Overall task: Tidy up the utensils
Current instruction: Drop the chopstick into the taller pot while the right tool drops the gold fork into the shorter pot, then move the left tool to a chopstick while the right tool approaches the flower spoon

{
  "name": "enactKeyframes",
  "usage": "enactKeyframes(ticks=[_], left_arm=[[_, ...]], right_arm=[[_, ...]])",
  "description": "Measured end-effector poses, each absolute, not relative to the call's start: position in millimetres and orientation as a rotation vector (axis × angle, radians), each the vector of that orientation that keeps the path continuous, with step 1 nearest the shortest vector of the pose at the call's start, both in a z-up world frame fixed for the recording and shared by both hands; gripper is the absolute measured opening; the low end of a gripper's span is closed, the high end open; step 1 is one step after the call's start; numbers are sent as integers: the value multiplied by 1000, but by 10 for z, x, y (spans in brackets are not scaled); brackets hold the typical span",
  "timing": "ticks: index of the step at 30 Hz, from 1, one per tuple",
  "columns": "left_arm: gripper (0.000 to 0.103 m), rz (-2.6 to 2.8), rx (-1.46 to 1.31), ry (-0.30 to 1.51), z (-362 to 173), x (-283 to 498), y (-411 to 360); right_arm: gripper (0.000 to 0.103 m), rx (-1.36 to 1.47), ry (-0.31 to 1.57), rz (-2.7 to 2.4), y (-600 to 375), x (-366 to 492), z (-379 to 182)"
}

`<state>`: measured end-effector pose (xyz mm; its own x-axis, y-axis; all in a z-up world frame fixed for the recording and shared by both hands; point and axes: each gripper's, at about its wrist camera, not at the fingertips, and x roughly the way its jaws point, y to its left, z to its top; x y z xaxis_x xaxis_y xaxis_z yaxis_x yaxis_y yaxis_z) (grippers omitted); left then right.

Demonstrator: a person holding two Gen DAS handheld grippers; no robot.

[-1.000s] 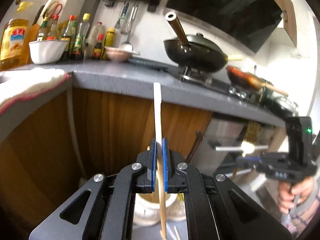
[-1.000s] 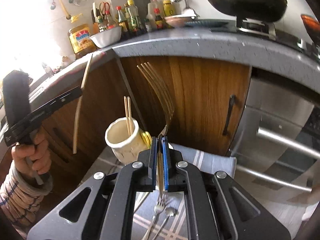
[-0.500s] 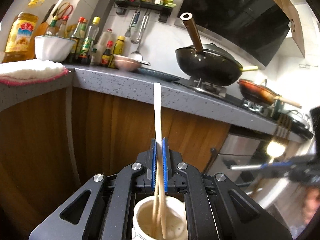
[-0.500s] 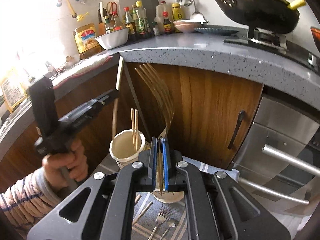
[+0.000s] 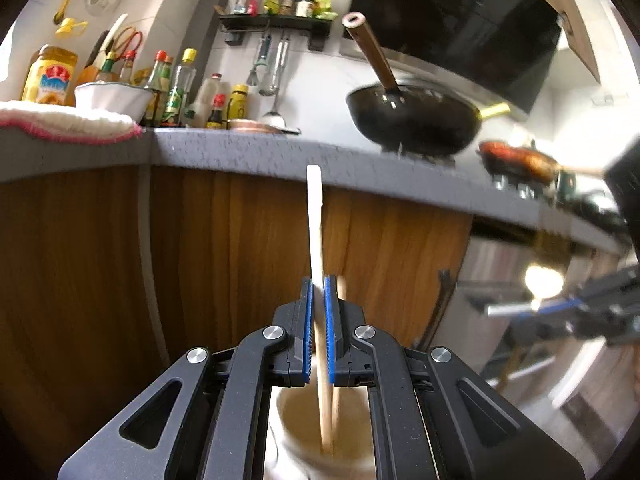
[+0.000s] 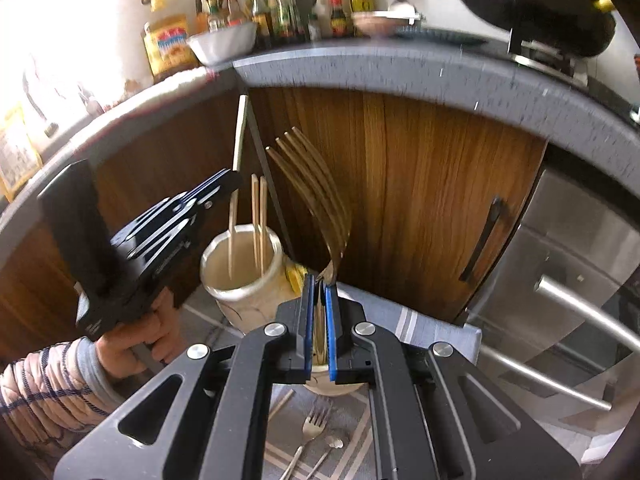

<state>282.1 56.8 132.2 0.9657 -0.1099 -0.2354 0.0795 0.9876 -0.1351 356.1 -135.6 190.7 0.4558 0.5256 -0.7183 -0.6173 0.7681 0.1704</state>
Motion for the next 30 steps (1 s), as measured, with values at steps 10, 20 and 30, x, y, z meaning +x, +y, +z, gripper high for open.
enactKeyframes(ticks=[10, 20, 30], left_arm=[[6, -62, -98, 321, 1057, 2795, 563], [52, -46, -77, 293, 1192, 2577, 582], [52, -13, -126, 372, 1157, 2125, 674]], right_arm=[[5, -111, 889, 688, -1132, 3841, 1568], [6, -129, 873, 660, -1030, 3934, 1519], [15, -72, 834, 673, -1471, 3395, 1586]])
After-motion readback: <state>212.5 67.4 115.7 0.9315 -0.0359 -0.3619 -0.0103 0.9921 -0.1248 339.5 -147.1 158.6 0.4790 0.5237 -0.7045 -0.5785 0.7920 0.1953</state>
